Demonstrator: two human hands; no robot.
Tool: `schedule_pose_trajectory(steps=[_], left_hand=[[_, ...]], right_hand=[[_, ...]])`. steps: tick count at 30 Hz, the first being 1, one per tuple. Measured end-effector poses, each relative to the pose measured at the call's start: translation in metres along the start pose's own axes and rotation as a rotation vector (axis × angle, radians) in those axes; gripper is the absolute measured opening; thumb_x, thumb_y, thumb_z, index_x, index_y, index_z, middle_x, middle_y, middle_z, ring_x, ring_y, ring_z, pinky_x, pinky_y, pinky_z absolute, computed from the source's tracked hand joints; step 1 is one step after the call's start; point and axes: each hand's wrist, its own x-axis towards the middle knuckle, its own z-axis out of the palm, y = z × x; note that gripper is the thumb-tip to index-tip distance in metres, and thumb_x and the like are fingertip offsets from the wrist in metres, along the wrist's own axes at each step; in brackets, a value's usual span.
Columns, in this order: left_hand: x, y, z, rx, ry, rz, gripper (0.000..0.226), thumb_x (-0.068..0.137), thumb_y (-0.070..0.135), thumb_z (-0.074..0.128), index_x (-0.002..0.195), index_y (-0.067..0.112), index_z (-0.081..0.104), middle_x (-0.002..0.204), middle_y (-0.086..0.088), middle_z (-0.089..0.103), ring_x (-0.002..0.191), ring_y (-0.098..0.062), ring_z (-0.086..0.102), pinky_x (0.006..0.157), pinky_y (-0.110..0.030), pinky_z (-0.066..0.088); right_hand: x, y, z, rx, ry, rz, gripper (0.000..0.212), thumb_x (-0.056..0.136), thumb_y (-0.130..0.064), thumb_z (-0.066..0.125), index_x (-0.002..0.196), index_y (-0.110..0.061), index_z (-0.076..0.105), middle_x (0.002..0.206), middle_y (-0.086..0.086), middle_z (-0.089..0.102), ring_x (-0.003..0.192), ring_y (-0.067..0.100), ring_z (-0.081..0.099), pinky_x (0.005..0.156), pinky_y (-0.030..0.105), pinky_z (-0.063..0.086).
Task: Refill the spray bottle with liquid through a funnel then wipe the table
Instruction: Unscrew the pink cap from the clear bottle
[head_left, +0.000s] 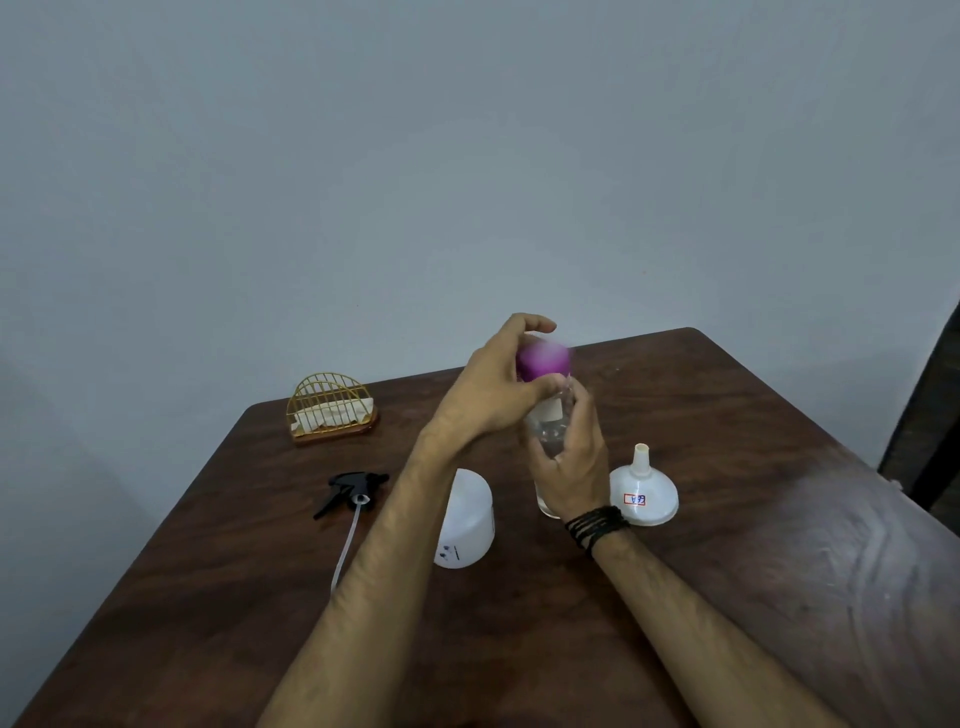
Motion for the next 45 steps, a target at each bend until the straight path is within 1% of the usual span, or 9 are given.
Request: schedule_pose_trajectory(steps=[3, 9, 14, 18, 22, 25, 31, 40, 45], left_hand=[[0.002, 0.0, 0.003, 0.08, 0.142, -0.041, 0.064, 0.077, 0.041, 0.085, 0.131, 0.025, 0.056, 0.113, 0.005, 0.061, 0.098, -0.01, 0.063, 0.076, -0.013, 0.054], [0.006, 0.007, 0.019, 0.629, 0.332, 0.087, 0.06, 0.078, 0.077, 0.062, 0.096, 0.02, 0.067, 0.091, 0.005, 0.059, 0.082, -0.013, 0.058, 0.074, -0.03, 0.052], [0.006, 0.009, 0.019, 0.742, 0.343, -0.015, 0.078, 0.072, 0.089, 0.049, 0.103, 0.019, 0.061, 0.096, 0.003, 0.058, 0.086, -0.014, 0.056, 0.081, -0.033, 0.053], [0.003, 0.007, 0.013, 0.217, -0.003, -0.01, 0.089, 0.078, 0.066, 0.07, 0.147, 0.026, 0.032, 0.145, 0.001, 0.042, 0.124, -0.017, 0.051, 0.102, -0.036, 0.052], [-0.004, 0.007, -0.004, 0.107, -0.167, 0.093, 0.07, 0.092, 0.016, 0.072, 0.148, 0.026, 0.032, 0.144, -0.006, 0.047, 0.122, -0.019, 0.056, 0.102, -0.032, 0.053], [-0.003, 0.006, -0.011, 0.203, -0.078, 0.093, 0.061, 0.093, 0.011, 0.07, 0.146, 0.027, 0.044, 0.132, -0.003, 0.053, 0.118, -0.018, 0.057, 0.101, -0.033, 0.053], [0.006, 0.008, 0.001, 0.476, 0.13, 0.072, 0.05, 0.098, 0.058, 0.048, 0.131, 0.022, 0.058, 0.112, 0.002, 0.05, 0.098, -0.013, 0.053, 0.089, -0.029, 0.05], [-0.022, -0.017, -0.049, 0.269, 0.511, 0.035, 0.042, 0.101, 0.041, 0.055, 0.135, 0.017, 0.054, 0.119, -0.002, 0.046, 0.092, -0.007, 0.053, 0.071, 0.001, 0.039], [-0.063, -0.07, -0.068, 0.302, 0.534, -0.199, 0.044, 0.101, 0.04, 0.055, 0.14, 0.02, 0.051, 0.127, -0.003, 0.045, 0.11, -0.015, 0.054, 0.096, -0.033, 0.052]], right_hand=[[0.0, 0.0, 0.0, -0.022, -0.008, -0.001, 0.078, 0.088, -0.068, 0.053, 0.139, -0.009, 0.041, 0.126, 0.006, 0.061, 0.109, 0.013, 0.061, 0.078, 0.025, 0.055], [-0.001, 0.001, -0.002, -0.035, -0.013, 0.005, 0.069, 0.086, -0.056, 0.062, 0.137, -0.018, 0.037, 0.125, 0.007, 0.063, 0.105, 0.01, 0.06, 0.075, 0.03, 0.057], [-0.002, 0.002, -0.001, -0.032, -0.03, -0.011, 0.071, 0.085, -0.062, 0.059, 0.136, -0.017, 0.038, 0.124, 0.008, 0.062, 0.104, 0.007, 0.057, 0.074, 0.017, 0.05], [-0.003, 0.004, -0.002, -0.023, -0.035, 0.008, 0.063, 0.085, -0.055, 0.061, 0.132, -0.023, 0.034, 0.113, 0.011, 0.062, 0.093, 0.02, 0.064, 0.067, 0.041, 0.06], [-0.002, 0.0, -0.003, -0.015, -0.011, -0.012, 0.074, 0.087, -0.068, 0.053, 0.137, -0.016, 0.039, 0.123, 0.008, 0.062, 0.103, 0.014, 0.063, 0.074, 0.027, 0.056], [-0.001, -0.001, -0.003, -0.008, -0.013, -0.004, 0.077, 0.088, -0.068, 0.054, 0.14, -0.011, 0.041, 0.126, 0.005, 0.061, 0.105, 0.01, 0.062, 0.072, 0.023, 0.056], [-0.001, 0.003, -0.002, -0.021, -0.022, 0.02, 0.079, 0.086, -0.066, 0.059, 0.14, -0.01, 0.042, 0.127, 0.005, 0.061, 0.108, 0.015, 0.064, 0.077, 0.033, 0.059], [-0.002, 0.003, -0.002, -0.032, -0.017, 0.032, 0.074, 0.083, -0.055, 0.065, 0.137, -0.01, 0.044, 0.126, 0.006, 0.063, 0.108, 0.012, 0.062, 0.081, 0.024, 0.053], [-0.004, 0.003, -0.003, -0.038, -0.016, 0.042, 0.081, 0.084, -0.059, 0.063, 0.146, -0.014, 0.037, 0.136, 0.005, 0.058, 0.119, 0.016, 0.059, 0.089, 0.033, 0.054]])
